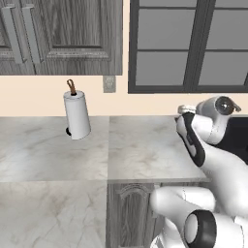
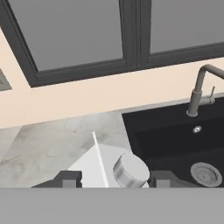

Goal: Gather the eggs and milk located in the vicinity of the sink area and place them right next to the bowl.

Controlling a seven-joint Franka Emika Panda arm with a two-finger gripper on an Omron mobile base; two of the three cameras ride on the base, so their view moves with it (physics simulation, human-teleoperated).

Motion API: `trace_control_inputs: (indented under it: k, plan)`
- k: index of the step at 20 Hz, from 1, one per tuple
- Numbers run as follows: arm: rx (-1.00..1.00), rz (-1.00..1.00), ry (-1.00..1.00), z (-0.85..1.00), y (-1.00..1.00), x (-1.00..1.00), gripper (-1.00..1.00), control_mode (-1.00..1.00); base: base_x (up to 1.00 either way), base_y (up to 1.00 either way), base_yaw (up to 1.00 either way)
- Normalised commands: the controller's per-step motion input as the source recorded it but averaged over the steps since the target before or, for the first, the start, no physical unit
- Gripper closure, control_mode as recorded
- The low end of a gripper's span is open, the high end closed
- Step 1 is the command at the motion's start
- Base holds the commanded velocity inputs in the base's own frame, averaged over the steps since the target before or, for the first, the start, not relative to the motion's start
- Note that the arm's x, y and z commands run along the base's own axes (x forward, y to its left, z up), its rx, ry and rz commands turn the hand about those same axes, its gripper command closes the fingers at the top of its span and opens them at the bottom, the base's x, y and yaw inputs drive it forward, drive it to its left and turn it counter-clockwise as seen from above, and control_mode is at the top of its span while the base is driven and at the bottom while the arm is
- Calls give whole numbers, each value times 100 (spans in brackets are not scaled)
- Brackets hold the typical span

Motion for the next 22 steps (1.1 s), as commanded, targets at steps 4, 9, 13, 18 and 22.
trace_control_inputs:
  k: [4,9,13,18,22]
  plan:
    - [0,0,-1,37,7,-84,100,-100,0,0,0]
    - [0,0,0,1,14,-60,100,-100,0,0,0]
    - [0,0,0,0,3,-28,100,-100,0,0,0]
    - [0,0,0,6,0,-7,100,-100,0,0,0]
    - [0,0,0,10,0,-9,100,-100,0,0,0]
